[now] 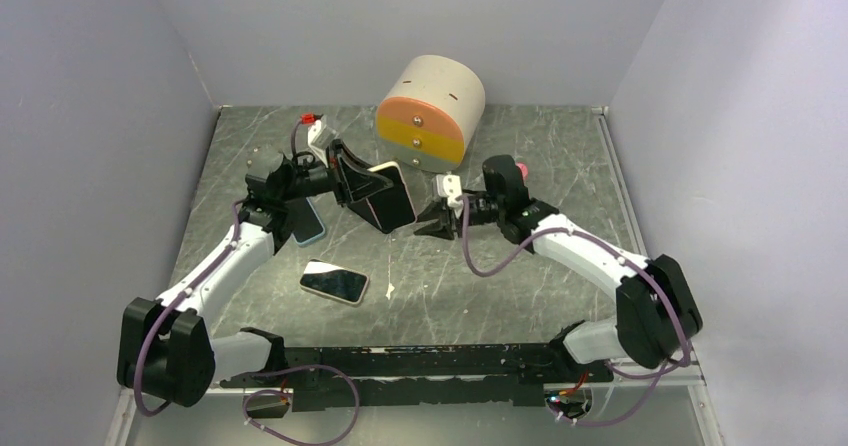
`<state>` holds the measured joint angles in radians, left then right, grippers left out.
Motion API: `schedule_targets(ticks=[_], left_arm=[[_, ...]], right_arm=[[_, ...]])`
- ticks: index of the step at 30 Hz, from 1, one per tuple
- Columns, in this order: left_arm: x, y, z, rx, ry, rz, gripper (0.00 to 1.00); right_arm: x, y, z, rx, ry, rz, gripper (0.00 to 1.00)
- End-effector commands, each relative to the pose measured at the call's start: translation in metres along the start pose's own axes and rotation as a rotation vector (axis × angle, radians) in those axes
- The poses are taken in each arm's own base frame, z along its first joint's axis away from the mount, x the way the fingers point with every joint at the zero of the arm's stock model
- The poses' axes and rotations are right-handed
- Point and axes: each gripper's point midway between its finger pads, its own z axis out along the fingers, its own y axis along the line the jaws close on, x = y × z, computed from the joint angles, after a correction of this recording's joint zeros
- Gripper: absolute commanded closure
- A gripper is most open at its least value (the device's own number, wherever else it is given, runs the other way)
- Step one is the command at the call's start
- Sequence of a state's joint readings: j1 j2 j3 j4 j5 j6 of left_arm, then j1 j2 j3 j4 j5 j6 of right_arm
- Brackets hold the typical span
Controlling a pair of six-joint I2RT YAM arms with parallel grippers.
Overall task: Take the phone out of the phone case
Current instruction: Remove the phone case from the phone.
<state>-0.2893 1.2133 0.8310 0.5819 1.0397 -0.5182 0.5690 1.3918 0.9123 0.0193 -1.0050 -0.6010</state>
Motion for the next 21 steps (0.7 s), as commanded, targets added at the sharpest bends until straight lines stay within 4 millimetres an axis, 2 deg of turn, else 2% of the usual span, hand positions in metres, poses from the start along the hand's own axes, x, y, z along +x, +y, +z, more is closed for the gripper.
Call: schedule_targets(ticks=[1, 5, 10, 15, 21], left_arm=[[-0.01, 0.002, -0.001, -0.045, -0.05, 0.068, 0.98], [-0.011, -0.006, -0.001, -0.004, -0.053, 0.082, 0.98], [-0.015, -0.02, -0.002, 0.064, -0.075, 0.102, 0.97], [-0.026, -0.017, -0.001, 0.035, -0.136, 0.051, 0.98], [-0.048, -0.001, -0.003, -0.089, -0.278, -0.088, 0.97]], right_arm=[[-0.035, 0.006, -0.006, 0.042, -0.158, -0.031, 0.65], [-0.039, 0.01, -0.011, 0.029, -0.172, -0.018, 0.62], [-0.049, 0.002, -0.015, 0.065, -0.208, 0.003, 0.61], [-0.046, -0.01, -0.016, 0.15, -0.222, 0.057, 0.58], [-0.048, -0.011, -0.019, 0.209, -0.296, 0.118, 0.54]])
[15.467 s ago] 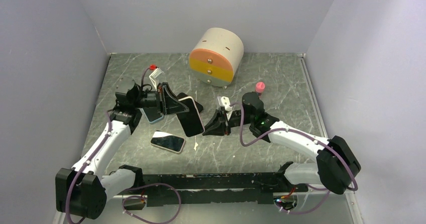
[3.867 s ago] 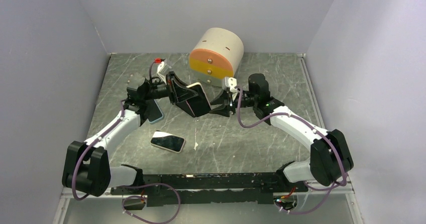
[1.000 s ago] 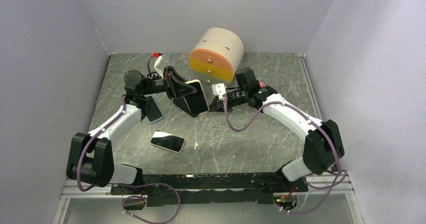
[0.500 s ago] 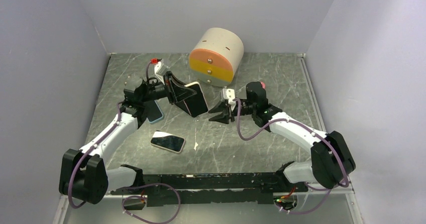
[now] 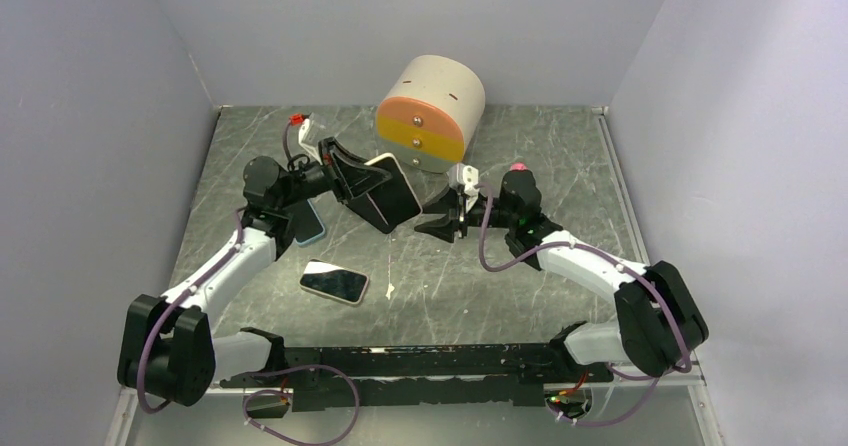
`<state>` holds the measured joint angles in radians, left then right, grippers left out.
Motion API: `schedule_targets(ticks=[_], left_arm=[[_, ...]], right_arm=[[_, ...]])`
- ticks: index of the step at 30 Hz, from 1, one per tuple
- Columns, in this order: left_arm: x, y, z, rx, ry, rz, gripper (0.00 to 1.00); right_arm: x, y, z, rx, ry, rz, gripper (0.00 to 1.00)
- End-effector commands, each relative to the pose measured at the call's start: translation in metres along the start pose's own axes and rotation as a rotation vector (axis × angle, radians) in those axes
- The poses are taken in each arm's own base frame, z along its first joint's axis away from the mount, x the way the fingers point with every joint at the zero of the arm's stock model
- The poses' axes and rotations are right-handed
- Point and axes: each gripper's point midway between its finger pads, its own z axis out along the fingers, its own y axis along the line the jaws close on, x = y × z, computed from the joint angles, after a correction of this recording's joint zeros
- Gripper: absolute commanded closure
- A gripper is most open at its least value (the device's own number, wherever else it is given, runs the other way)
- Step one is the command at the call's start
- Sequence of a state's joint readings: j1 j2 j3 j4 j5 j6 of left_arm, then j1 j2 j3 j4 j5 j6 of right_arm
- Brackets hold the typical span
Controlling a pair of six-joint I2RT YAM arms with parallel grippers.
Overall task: Take the phone out of the phone case
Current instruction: Remove the phone case from the phone.
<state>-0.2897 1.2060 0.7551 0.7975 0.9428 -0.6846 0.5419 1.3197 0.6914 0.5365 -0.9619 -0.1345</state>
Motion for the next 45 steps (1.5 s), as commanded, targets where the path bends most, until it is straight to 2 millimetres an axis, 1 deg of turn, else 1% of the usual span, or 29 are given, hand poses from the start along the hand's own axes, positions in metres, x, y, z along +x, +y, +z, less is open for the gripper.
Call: schedule_targets(ticks=[1, 4, 7, 9, 13, 15, 21, 27, 30, 33, 35, 40, 42, 45], left_arm=[[-0.037, -0.003, 0.001, -0.062, -0.172, -0.068, 0.97], [-0.039, 0.007, -0.001, -0.127, -0.212, -0.155, 0.97], [-0.041, 0.013, -0.004, -0.166, -0.261, -0.222, 0.98], [-0.042, 0.015, -0.005, -0.171, -0.285, -0.265, 0.98], [-0.044, 0.012, -0.003, -0.123, -0.318, -0.333, 0.97], [-0.044, 0.009, -0.002, -0.089, -0.325, -0.36, 0.98], [-0.044, 0.004, 0.001, -0.004, -0.343, -0.408, 0.98], [-0.044, -0.001, 0.002, 0.018, -0.317, -0.389, 0.97], [-0.045, -0.006, 0.002, 0.028, -0.305, -0.368, 0.97], [-0.045, -0.012, 0.002, 0.06, -0.295, -0.37, 0.98], [-0.044, -0.016, 0.002, 0.085, -0.293, -0.379, 0.97], [-0.046, -0.028, 0.003, 0.153, -0.278, -0.398, 0.98], [-0.046, -0.033, 0.004, 0.169, -0.27, -0.402, 0.97], [-0.042, -0.042, 0.01, 0.18, -0.23, -0.39, 0.97]], right_arm=[[-0.037, -0.006, -0.001, 0.063, -0.149, -0.022, 0.54], [-0.048, -0.003, -0.003, 0.067, -0.204, -0.02, 0.51], [-0.057, 0.006, -0.002, 0.019, -0.24, -0.014, 0.49], [-0.06, 0.012, 0.0, -0.01, -0.259, 0.005, 0.49], [-0.065, 0.023, 0.004, -0.058, -0.301, 0.029, 0.48], [-0.067, 0.025, 0.005, -0.07, -0.319, 0.04, 0.48], [-0.073, 0.025, 0.007, -0.082, -0.346, 0.06, 0.48], [-0.073, 0.024, 0.006, -0.07, -0.334, 0.042, 0.51], [-0.075, 0.023, 0.004, -0.062, -0.338, 0.037, 0.56], [-0.074, 0.017, 0.003, -0.044, -0.346, 0.057, 0.66], [-0.075, 0.015, 0.0, -0.048, -0.361, 0.072, 0.71], [-0.082, 0.011, -0.01, -0.03, -0.397, 0.073, 0.79], [-0.083, 0.005, -0.011, 0.0, -0.395, 0.076, 0.81], [-0.084, -0.009, -0.013, 0.075, -0.384, 0.093, 0.83]])
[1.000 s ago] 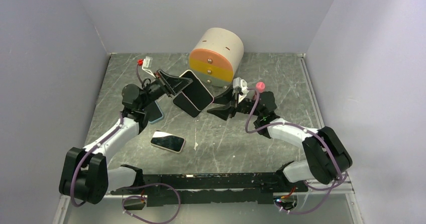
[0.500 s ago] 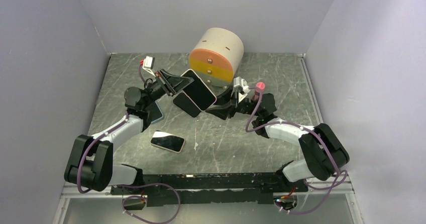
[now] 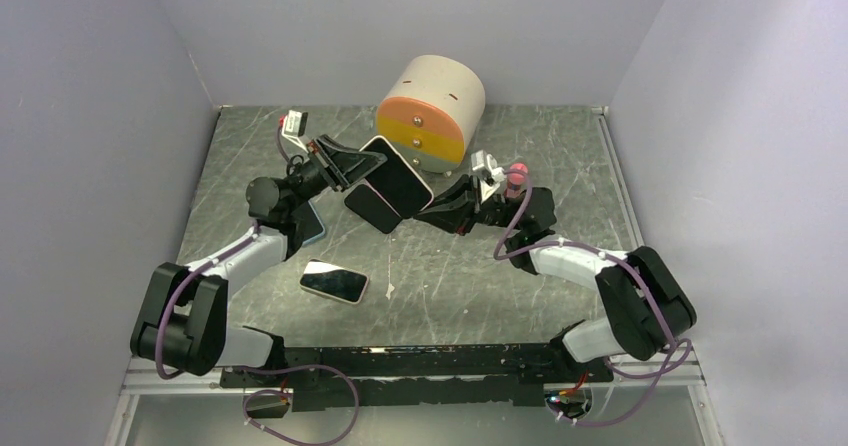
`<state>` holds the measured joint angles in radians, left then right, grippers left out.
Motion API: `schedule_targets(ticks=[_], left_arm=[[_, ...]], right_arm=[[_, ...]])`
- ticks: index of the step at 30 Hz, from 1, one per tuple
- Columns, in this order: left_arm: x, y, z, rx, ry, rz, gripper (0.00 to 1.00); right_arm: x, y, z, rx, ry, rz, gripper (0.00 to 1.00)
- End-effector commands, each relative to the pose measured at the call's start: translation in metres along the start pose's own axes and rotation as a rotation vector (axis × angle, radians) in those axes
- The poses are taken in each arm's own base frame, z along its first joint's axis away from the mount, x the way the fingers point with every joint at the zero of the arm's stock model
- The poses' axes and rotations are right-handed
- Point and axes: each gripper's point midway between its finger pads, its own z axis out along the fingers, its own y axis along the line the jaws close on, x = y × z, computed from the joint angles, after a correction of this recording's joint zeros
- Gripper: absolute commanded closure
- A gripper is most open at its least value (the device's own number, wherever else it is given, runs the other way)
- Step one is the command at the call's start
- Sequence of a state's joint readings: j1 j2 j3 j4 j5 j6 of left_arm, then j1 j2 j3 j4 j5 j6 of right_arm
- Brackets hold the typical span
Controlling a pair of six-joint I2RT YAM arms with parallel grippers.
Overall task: Take the phone out of the phone case
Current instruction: Remove the phone case from the phone.
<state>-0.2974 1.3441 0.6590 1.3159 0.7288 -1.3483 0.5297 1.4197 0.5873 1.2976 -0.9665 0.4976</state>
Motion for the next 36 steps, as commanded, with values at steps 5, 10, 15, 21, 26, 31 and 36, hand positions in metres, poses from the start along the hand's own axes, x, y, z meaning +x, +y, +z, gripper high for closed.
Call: schedule_targets(ticks=[5, 10, 15, 21, 26, 31, 36], left_arm=[[0.018, -0.048, 0.011, 0.122, 0.123, 0.083, 0.98], [0.022, -0.054, 0.013, 0.135, 0.15, 0.109, 0.98], [0.028, -0.048, 0.015, 0.109, 0.183, 0.102, 0.98], [0.026, -0.035, 0.014, 0.028, 0.155, 0.138, 0.98], [0.015, -0.026, 0.007, -0.051, 0.052, 0.18, 0.97], [0.008, -0.027, 0.0, -0.067, -0.031, 0.199, 0.98], [0.002, -0.036, -0.005, -0.027, -0.094, 0.215, 0.98]], right_arm=[[-0.049, -0.039, -0.012, 0.241, -0.118, -0.072, 0.86], [-0.068, -0.053, -0.027, 0.322, -0.169, -0.041, 0.9], [-0.089, -0.046, -0.028, 0.313, -0.198, -0.073, 0.89], [-0.092, -0.033, -0.024, 0.249, -0.161, -0.103, 0.84], [-0.08, -0.025, -0.027, 0.222, -0.139, -0.067, 0.76], [-0.084, -0.012, -0.028, 0.183, -0.176, -0.045, 0.64], [-0.098, -0.008, -0.026, 0.177, -0.224, -0.01, 0.57]])
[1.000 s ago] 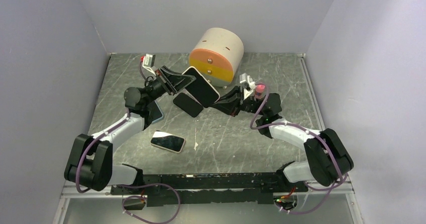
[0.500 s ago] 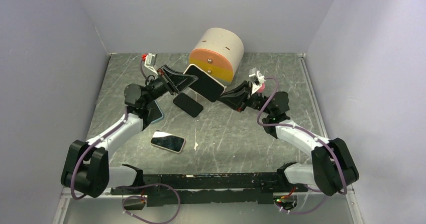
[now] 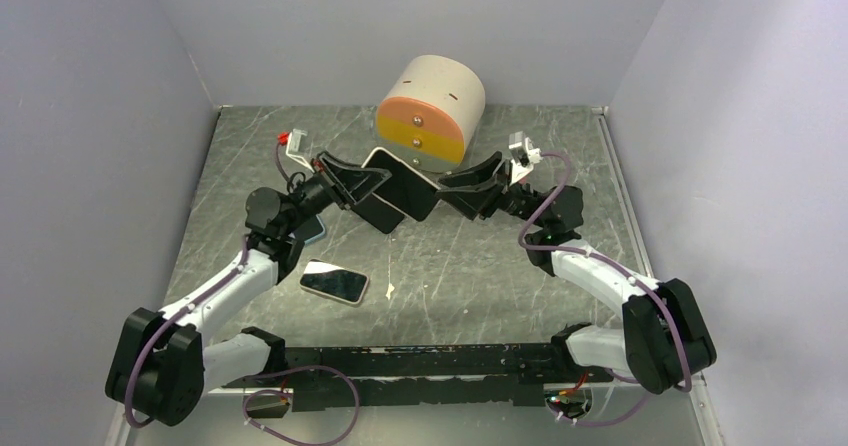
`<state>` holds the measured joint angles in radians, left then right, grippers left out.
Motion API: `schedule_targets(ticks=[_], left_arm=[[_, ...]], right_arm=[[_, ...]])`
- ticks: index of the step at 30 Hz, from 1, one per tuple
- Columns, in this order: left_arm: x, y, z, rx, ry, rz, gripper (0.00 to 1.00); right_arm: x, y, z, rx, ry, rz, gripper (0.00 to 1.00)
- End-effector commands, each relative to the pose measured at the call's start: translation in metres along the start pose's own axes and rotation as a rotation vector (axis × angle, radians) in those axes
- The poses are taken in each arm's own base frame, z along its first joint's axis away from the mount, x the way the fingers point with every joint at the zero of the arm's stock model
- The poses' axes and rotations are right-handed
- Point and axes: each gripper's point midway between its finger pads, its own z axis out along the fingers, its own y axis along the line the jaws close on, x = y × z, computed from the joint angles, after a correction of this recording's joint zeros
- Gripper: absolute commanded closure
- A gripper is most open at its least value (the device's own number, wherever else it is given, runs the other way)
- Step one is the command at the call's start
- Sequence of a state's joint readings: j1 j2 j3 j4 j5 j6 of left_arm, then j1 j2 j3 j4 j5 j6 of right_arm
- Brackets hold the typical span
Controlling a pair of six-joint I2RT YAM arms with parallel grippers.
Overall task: Take the phone out of the phone case
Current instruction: Remove the phone case from the phone.
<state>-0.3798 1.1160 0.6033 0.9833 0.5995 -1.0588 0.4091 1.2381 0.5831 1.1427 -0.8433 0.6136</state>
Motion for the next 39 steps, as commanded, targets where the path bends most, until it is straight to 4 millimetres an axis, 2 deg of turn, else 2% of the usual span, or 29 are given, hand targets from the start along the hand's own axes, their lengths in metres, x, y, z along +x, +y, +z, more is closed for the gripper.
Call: schedule_targets(ticks=[1, 6, 13, 28, 31, 35, 39], left_arm=[[-0.017, -0.024, -0.001, 0.084, -0.092, 0.052, 0.97], [-0.02, -0.026, -0.005, 0.104, -0.13, 0.041, 0.98], [-0.026, -0.035, -0.012, 0.151, -0.2, 0.049, 0.97], [-0.027, -0.045, -0.013, 0.22, -0.21, 0.046, 0.97], [-0.027, -0.047, -0.015, 0.232, -0.213, 0.051, 0.98], [-0.022, -0.047, -0.014, 0.239, -0.184, 0.058, 0.97], [-0.015, -0.053, -0.018, 0.281, -0.158, 0.086, 0.97]], right_arm=[[-0.046, 0.02, 0.004, -0.05, -0.144, -0.049, 0.57], [-0.051, 0.018, 0.006, -0.038, -0.168, -0.015, 0.56], [-0.041, 0.005, 0.004, 0.029, -0.15, 0.048, 0.56], [-0.037, 0.023, 0.012, -0.09, -0.141, 0.081, 0.64], [-0.039, 0.022, 0.012, -0.081, -0.144, 0.072, 0.69], [-0.042, 0.022, 0.013, -0.076, -0.155, 0.069, 0.83], [-0.049, 0.035, 0.013, -0.15, -0.167, 0.072, 0.98]])
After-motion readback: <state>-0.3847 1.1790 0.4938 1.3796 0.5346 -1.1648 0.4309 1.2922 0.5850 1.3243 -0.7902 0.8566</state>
